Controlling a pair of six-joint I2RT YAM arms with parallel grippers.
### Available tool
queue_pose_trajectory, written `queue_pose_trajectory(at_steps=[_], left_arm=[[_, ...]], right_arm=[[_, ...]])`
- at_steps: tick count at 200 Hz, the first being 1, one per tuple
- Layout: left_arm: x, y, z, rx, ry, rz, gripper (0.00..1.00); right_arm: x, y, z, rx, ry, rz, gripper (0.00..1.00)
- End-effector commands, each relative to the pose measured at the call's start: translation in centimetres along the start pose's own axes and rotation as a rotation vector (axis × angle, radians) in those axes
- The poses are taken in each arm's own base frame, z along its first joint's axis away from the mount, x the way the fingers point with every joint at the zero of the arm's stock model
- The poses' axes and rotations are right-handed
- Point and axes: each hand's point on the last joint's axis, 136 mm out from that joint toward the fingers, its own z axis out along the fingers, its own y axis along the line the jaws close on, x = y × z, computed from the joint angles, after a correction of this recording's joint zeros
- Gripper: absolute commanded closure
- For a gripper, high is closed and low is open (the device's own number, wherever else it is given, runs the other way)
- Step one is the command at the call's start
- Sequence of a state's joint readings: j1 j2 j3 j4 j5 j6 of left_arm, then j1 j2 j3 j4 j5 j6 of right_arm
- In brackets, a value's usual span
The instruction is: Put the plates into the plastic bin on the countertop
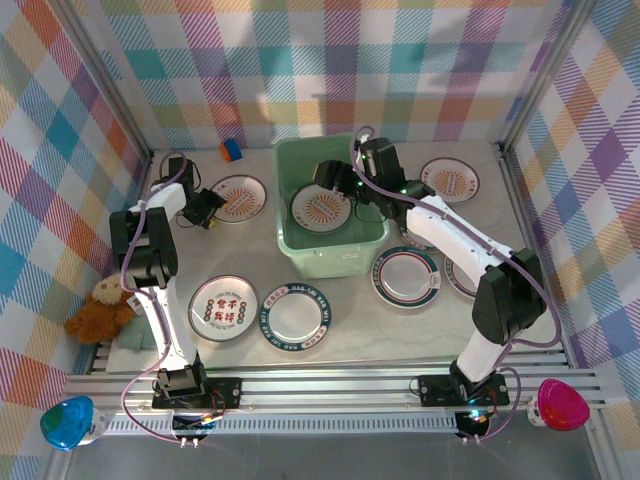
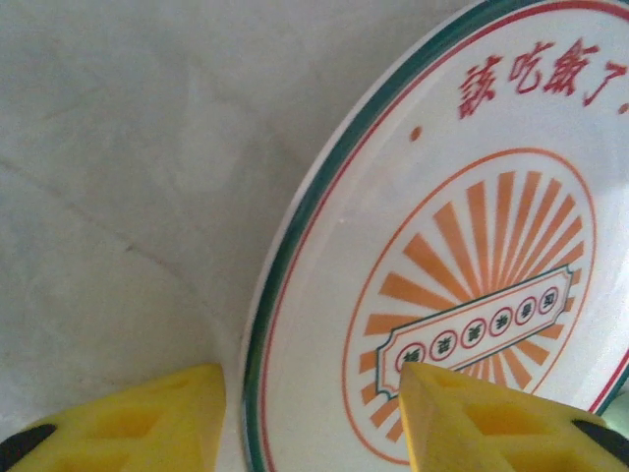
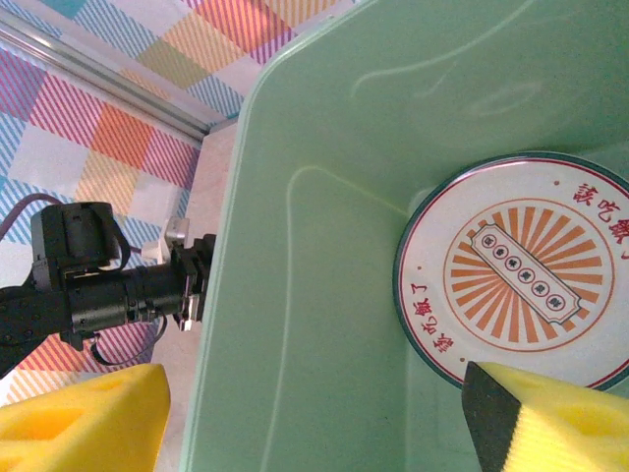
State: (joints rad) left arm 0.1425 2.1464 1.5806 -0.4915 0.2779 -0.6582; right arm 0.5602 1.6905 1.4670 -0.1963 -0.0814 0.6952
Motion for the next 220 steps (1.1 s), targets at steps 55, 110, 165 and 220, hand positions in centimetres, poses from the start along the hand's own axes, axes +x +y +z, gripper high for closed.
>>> queue_pose_trajectory(at_steps=[55,110,165,220], left_arm=[[-0.4,0.2,1.5,0.026,0.013,-0.004,0.65],[0.3,0.1,1.0,0.049,0.023,0.006,0.78],[0.8,-0.7,-0.9,0.103,0.016,0.020,0.89],[1.6,-2.1,-4.9,0.175,-0.014,0.046,0.98]], right_arm=[[-0.9,0.7,0.2,-0.026,-0.005,0.021,0.22],[-0.7,0.7,-0.2,-0.029,-0.001,0.042,0.22],[-0.6,0.7,-1.1,-0.033,-0.015,0.069,0.23],[-0.4,0.9,-2.1,-0.042,-0.018,0.104,0.23]])
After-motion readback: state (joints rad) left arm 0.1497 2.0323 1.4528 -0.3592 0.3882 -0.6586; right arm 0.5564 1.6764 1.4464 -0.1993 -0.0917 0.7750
